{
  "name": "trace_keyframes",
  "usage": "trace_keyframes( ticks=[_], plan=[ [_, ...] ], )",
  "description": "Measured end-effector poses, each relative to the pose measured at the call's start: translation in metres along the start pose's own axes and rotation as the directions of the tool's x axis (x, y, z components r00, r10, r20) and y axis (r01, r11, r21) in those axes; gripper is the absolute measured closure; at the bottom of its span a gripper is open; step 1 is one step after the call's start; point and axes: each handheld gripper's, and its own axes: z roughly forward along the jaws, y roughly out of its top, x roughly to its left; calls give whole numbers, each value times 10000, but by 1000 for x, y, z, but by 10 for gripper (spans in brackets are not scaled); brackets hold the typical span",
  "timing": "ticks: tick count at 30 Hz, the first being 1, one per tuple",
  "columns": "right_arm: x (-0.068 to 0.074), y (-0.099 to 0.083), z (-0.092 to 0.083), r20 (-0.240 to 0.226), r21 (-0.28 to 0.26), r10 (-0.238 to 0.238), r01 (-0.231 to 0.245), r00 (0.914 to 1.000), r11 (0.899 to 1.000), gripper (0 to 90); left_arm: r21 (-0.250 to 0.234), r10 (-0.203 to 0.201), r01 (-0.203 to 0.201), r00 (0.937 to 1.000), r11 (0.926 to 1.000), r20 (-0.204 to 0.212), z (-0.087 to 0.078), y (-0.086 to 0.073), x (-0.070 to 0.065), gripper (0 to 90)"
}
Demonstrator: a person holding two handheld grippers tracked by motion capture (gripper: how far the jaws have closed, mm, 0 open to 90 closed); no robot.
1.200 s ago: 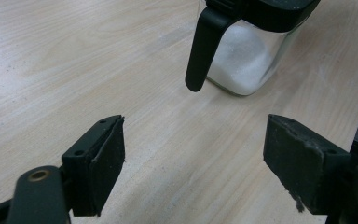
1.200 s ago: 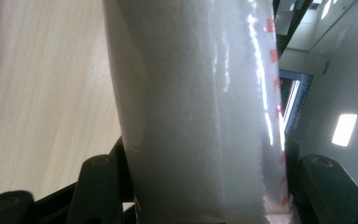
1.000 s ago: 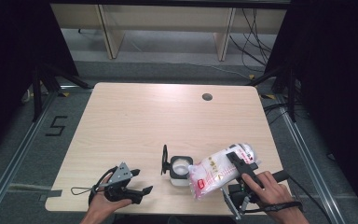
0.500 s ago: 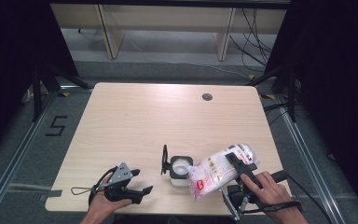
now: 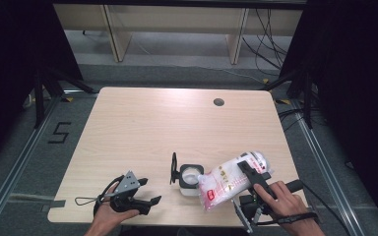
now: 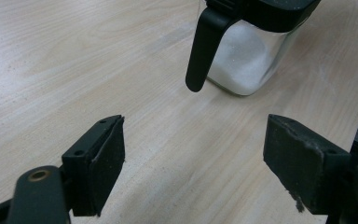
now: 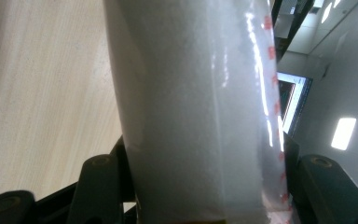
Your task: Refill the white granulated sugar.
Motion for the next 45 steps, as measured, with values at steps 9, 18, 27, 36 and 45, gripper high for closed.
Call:
trace_keyframes(
  ticks=[9, 18, 27, 36, 45],
  plan=[
    [-1, 0, -1, 47, -40, -91, 91, 9999, 10000, 471, 60, 10, -10, 10000, 10000, 0, 0, 0, 0, 202],
    [-2, -1, -2, 22, 73, -116, 116, 9999, 9999, 471, 39, -13, 13, 10000, 10000, 11, 0, 0, 0, 202],
    [-2, -4, -2, 44, -144, 201, -201, 9998, 9997, 471, -29, 95, -95, 10000, 10000, 23, -1, 0, 1, 202],
    [-2, -8, -2, 16, -82, 359, -359, 9994, 9993, 472, -10, -173, 173, 9998, 9998, 14, -1, 0, 0, 202],
    [-3, -6, -2, 28, -232, 183, -182, 9998, 9996, 472, -21, -153, 153, 9999, 9999, -60, -1, 0, -1, 203]
  ],
)
